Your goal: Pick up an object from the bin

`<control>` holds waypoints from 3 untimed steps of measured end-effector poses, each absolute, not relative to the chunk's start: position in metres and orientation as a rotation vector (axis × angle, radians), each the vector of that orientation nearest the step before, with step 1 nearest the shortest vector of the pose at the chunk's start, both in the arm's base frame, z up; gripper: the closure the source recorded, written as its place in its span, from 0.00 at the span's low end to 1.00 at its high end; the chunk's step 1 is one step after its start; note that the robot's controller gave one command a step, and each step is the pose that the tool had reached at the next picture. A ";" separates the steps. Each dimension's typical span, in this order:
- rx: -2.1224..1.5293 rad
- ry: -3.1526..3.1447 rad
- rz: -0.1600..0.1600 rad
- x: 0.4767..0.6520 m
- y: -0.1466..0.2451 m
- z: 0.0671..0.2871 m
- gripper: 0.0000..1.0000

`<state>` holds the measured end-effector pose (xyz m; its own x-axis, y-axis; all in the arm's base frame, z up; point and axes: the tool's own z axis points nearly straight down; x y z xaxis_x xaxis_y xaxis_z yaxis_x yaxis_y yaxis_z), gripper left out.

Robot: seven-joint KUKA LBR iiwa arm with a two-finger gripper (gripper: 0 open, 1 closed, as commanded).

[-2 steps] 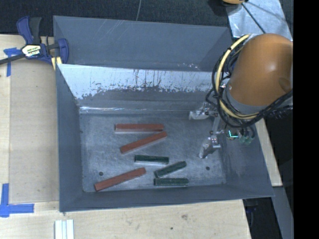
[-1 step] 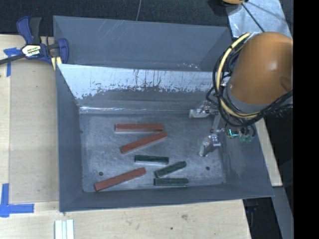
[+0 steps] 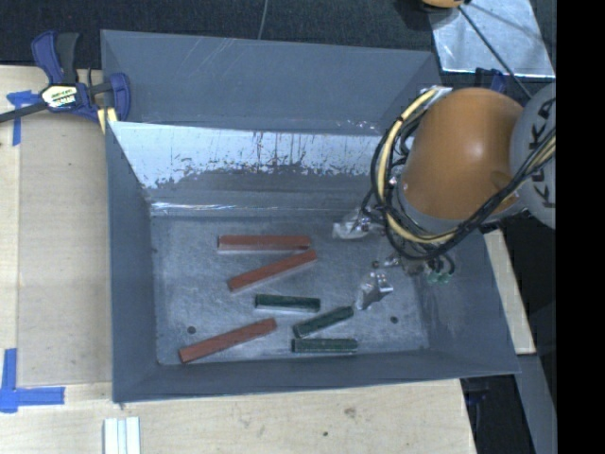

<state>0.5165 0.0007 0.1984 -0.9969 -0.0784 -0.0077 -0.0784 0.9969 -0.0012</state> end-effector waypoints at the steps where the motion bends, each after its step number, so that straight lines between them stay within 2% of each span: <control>1: -0.227 3.127 -0.001 0.508 0.004 0.123 0.00; 2: -0.287 3.117 0.006 0.509 -0.012 0.077 0.00; 3: -0.545 3.060 -0.003 0.524 -0.018 0.078 1.00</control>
Offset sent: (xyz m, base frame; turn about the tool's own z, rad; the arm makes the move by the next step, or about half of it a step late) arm -0.0140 -0.0146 -0.1284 -0.1095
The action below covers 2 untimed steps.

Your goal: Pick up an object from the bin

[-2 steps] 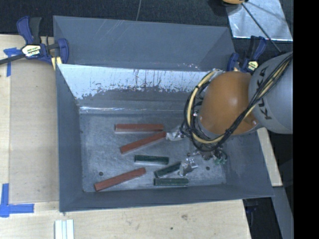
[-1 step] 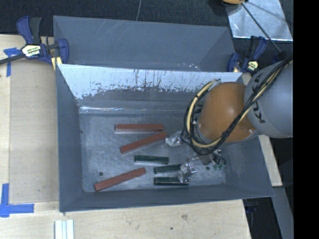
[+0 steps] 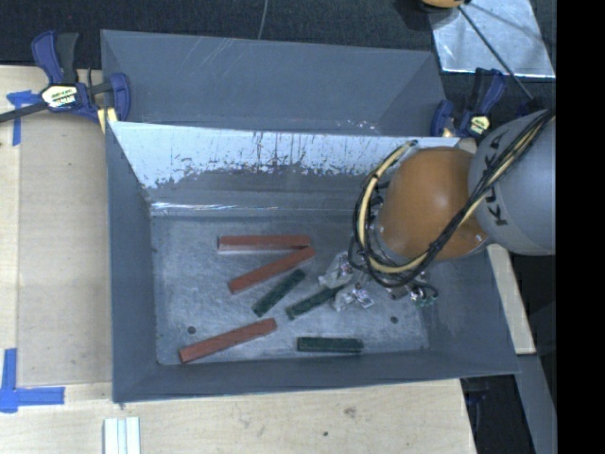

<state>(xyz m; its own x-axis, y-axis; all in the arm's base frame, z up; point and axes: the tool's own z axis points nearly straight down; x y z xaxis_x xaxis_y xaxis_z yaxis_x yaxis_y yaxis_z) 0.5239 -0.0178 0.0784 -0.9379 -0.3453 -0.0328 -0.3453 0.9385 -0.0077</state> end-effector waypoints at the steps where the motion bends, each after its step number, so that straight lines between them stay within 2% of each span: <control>1: -0.545 3.060 -0.003 0.524 -0.018 0.078 1.00; 2: -0.668 3.063 -0.002 0.534 -0.017 0.231 1.00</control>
Offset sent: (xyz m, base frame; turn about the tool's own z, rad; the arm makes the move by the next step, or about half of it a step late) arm 0.0081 0.0011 0.1509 -0.0791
